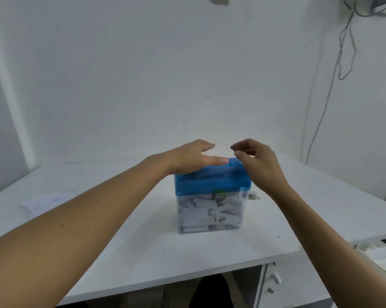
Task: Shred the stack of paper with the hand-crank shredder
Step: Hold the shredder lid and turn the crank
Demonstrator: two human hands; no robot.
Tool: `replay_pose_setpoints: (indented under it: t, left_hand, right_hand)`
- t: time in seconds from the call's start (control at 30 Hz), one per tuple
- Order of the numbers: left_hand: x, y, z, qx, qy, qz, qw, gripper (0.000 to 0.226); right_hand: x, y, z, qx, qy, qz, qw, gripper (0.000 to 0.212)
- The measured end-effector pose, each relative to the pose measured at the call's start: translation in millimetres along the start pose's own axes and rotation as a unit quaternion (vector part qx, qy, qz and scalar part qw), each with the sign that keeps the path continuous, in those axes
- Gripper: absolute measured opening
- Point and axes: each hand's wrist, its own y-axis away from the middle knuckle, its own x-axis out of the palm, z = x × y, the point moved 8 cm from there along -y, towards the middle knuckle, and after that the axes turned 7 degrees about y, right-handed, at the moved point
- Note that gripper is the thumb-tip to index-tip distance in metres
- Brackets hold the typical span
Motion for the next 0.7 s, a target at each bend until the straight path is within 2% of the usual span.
replay_pose_setpoints:
  t: [0.17, 0.33, 0.43, 0.53, 0.7]
  left_hand:
    - [-60.4, 47.4, 26.5, 0.011, 0.03, -0.087, 0.996, 0.049]
    - [-99.7, 127.1, 108.6, -0.051, 0.069, -0.14, 0.986, 0.025]
    - [-108.8, 175.5, 175.2, -0.131, 0.081, -0.18, 0.971, 0.019]
    - [-107.3, 218.5, 238.1, -0.217, 0.078, -0.242, 0.942, 0.014]
    - [-78.1, 259.7, 308.3, -0.317, 0.073, -0.332, 0.886, 0.017]
  right_hand:
    - [35.0, 12.8, 83.2, -0.119, -0.02, 0.012, 0.993, 0.02]
    - [98.5, 45.8, 144.3, -0.196, -0.062, 0.102, 0.973, 0.019]
    - [154.7, 62.1, 158.0, -0.188, -0.066, 0.172, 0.965, 0.016]
    - [226.9, 78.8, 151.5, -0.135, -0.005, 0.274, 0.952, 0.014]
    - [320.3, 116.6, 135.5, -0.049, 0.154, 0.398, 0.903, 0.081]
